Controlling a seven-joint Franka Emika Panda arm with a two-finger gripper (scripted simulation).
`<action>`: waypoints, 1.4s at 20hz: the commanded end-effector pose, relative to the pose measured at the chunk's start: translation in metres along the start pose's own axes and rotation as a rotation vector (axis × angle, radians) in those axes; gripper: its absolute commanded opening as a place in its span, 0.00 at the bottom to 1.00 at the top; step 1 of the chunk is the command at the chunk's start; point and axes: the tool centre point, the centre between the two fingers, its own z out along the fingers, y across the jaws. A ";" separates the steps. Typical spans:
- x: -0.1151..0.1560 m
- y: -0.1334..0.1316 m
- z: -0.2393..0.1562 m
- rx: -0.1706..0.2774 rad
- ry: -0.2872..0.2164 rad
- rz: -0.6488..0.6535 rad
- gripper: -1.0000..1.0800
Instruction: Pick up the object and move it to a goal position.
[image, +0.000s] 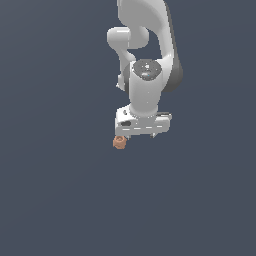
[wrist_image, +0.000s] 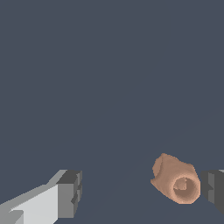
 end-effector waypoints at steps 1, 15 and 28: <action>-0.003 0.005 0.004 -0.001 -0.001 0.018 0.96; -0.054 0.074 0.062 -0.020 0.004 0.304 0.96; -0.070 0.091 0.079 -0.027 0.005 0.379 0.96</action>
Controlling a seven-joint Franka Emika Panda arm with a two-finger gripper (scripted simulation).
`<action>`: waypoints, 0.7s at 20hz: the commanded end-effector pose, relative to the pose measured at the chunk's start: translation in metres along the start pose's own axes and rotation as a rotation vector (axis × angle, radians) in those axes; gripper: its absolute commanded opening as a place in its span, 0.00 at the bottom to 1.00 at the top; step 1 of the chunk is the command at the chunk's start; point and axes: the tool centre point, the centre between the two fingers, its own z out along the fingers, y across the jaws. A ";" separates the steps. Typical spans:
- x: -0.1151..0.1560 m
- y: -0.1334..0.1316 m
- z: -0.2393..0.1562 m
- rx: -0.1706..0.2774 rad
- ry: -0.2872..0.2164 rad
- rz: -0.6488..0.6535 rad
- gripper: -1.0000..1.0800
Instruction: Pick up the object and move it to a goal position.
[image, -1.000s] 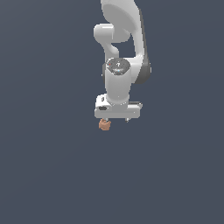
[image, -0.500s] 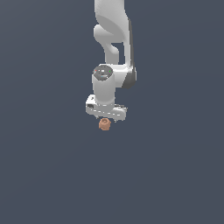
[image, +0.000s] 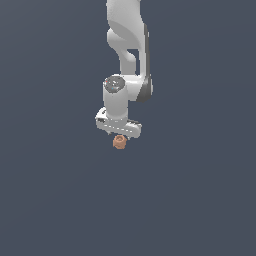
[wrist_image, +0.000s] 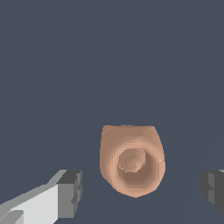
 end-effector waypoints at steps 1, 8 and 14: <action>0.000 0.000 0.004 0.000 0.000 0.000 0.96; -0.002 0.001 0.035 0.000 0.000 0.004 0.96; -0.001 0.001 0.049 0.000 0.001 0.005 0.96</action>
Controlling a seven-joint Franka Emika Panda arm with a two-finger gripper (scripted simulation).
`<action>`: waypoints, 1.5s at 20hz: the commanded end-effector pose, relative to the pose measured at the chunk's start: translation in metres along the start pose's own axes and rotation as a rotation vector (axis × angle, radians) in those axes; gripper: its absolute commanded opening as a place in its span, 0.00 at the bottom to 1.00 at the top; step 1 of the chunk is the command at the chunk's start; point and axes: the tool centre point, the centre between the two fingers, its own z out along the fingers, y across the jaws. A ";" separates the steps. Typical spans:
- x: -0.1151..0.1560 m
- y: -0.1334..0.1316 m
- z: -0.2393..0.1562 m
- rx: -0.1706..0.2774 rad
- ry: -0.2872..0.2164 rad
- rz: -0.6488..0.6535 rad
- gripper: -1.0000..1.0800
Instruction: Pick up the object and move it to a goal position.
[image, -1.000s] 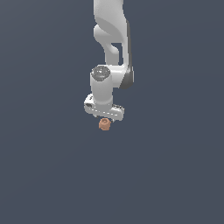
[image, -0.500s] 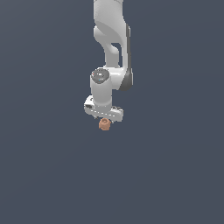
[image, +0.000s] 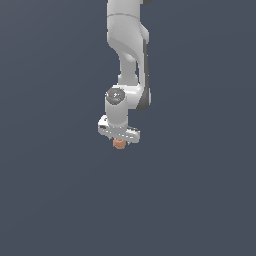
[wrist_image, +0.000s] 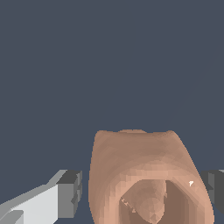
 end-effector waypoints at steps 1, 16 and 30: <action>0.001 0.000 0.002 0.000 0.001 0.000 0.96; 0.003 -0.001 -0.002 0.001 0.002 0.000 0.00; 0.051 -0.010 -0.063 0.000 0.002 0.000 0.00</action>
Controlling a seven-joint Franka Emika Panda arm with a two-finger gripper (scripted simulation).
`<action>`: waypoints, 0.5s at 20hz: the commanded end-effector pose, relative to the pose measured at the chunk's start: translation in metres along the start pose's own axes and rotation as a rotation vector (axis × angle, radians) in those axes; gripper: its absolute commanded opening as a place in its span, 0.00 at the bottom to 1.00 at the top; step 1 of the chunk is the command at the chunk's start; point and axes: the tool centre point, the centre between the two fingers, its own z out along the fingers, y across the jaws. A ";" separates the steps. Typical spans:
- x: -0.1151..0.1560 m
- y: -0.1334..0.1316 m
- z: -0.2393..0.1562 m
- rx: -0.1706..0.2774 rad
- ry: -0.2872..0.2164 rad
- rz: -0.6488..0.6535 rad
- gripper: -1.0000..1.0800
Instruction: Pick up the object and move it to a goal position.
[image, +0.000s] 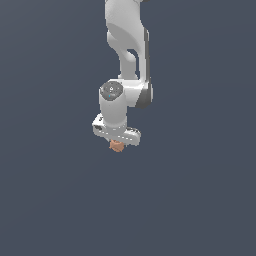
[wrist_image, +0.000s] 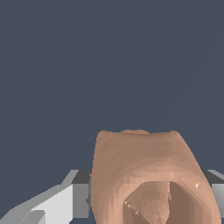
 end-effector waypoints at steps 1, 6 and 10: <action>0.013 -0.002 -0.017 0.000 0.000 0.000 0.00; 0.041 -0.008 -0.051 0.000 0.000 0.000 0.00; 0.062 -0.012 -0.076 0.000 0.000 0.000 0.00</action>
